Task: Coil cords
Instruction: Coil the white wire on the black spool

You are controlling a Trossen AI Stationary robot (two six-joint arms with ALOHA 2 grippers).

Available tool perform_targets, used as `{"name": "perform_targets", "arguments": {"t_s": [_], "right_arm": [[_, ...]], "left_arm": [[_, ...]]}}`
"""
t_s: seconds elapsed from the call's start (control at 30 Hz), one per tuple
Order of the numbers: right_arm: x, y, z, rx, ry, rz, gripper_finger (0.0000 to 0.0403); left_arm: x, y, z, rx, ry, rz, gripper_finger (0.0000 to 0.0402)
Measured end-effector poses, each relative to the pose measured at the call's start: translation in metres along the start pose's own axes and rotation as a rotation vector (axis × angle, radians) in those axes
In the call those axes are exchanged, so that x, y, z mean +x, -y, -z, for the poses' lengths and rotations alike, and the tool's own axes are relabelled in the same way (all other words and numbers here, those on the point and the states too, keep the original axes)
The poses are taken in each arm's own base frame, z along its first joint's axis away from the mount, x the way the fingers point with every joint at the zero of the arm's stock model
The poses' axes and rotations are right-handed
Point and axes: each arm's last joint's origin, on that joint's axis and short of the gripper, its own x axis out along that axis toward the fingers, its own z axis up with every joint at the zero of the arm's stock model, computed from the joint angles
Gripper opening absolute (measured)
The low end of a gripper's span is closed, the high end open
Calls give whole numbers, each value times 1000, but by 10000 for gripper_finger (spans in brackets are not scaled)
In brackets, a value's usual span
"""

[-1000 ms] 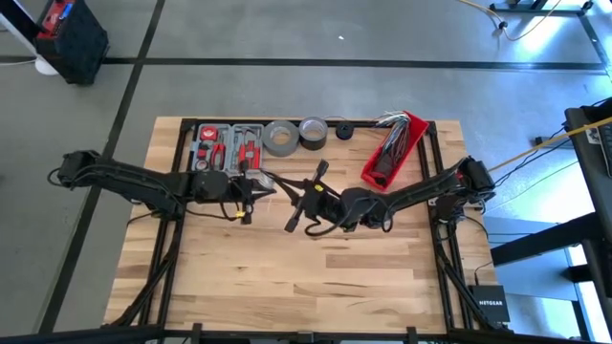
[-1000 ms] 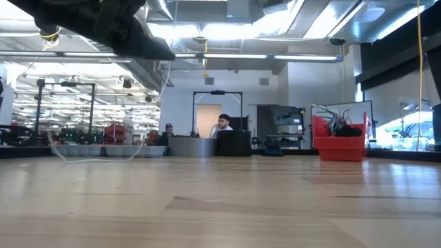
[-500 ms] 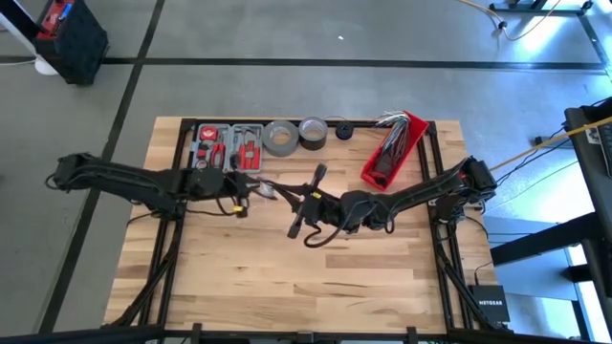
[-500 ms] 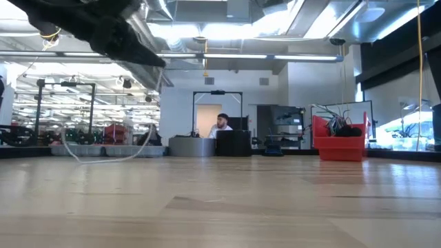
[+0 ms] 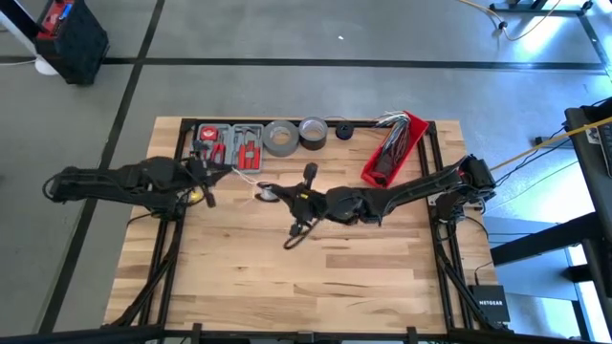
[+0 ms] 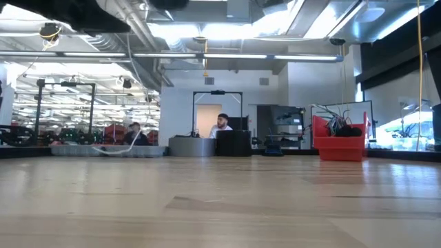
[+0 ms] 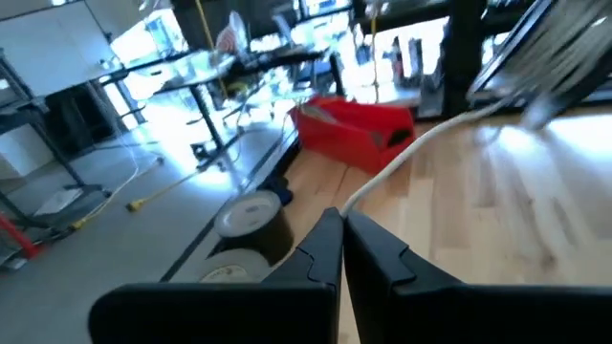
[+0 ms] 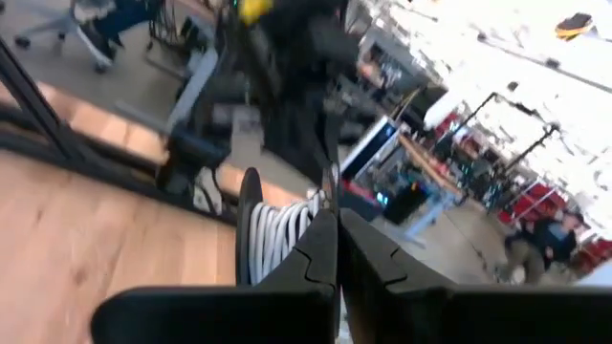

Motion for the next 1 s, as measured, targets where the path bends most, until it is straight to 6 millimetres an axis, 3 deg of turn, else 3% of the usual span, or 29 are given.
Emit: {"name": "perform_targets", "arguments": {"t_s": [0.27, 0.5, 1.0], "right_arm": [[23, 8, 34, 25, -137, 17, 5], [47, 9, 61, 71, -143, 80, 5], [51, 13, 64, 164, -119, 105, 5]], "left_arm": [[-9, 1, -8, -114, 120, 184, 2], [7, 8, -12, -173, 119, 219, 2], [58, 39, -12, -204, 143, 254, 2]]}}
